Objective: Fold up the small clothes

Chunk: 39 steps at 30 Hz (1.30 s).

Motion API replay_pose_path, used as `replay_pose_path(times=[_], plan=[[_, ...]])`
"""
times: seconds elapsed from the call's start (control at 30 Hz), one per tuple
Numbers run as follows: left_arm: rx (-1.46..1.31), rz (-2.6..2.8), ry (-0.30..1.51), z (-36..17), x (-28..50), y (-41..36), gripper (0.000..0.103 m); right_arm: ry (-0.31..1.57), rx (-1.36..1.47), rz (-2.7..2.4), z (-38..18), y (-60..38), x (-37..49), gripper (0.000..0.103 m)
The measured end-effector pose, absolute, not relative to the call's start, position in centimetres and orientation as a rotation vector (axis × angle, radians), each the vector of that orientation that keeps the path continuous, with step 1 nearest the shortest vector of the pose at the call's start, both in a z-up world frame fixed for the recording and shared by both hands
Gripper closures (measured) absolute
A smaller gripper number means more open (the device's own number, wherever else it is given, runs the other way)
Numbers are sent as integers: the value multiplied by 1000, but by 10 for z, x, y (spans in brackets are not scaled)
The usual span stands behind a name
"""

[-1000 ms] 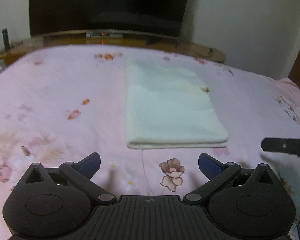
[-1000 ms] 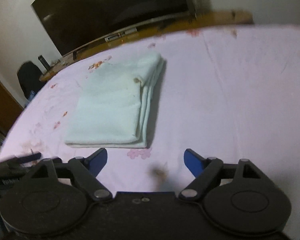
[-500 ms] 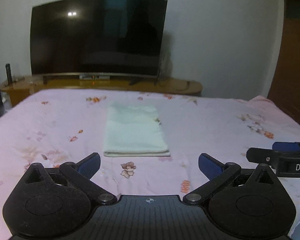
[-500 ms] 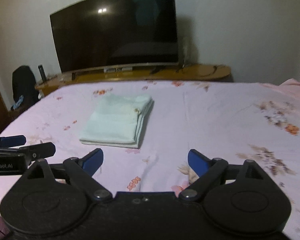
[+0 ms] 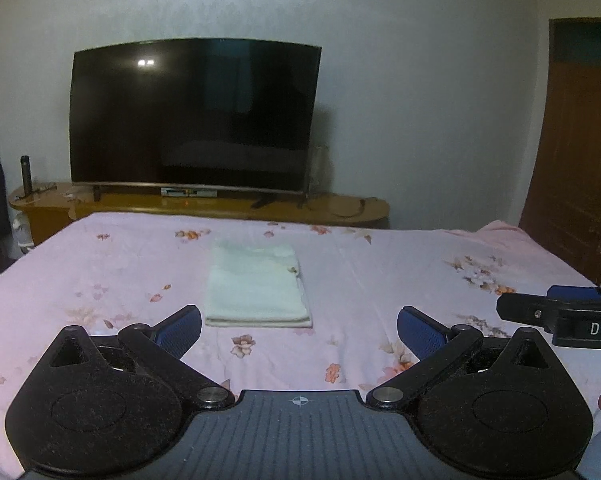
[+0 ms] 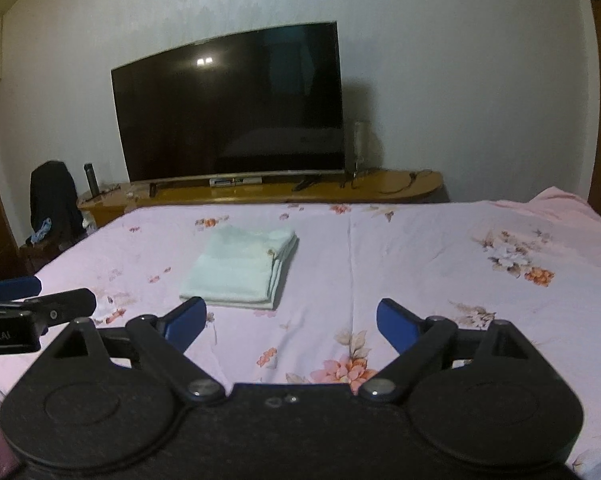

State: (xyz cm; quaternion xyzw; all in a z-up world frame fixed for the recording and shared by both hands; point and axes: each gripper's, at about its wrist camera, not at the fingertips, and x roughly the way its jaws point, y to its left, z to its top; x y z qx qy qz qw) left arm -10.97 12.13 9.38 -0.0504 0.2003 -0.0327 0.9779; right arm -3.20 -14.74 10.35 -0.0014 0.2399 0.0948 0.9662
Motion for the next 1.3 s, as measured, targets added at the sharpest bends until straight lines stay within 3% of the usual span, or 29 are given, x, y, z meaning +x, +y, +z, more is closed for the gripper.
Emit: replay_pose_path(times=[1.3], plan=[[-83, -61, 368, 105, -129, 113, 0, 473, -14, 210, 108, -138, -49, 10]])
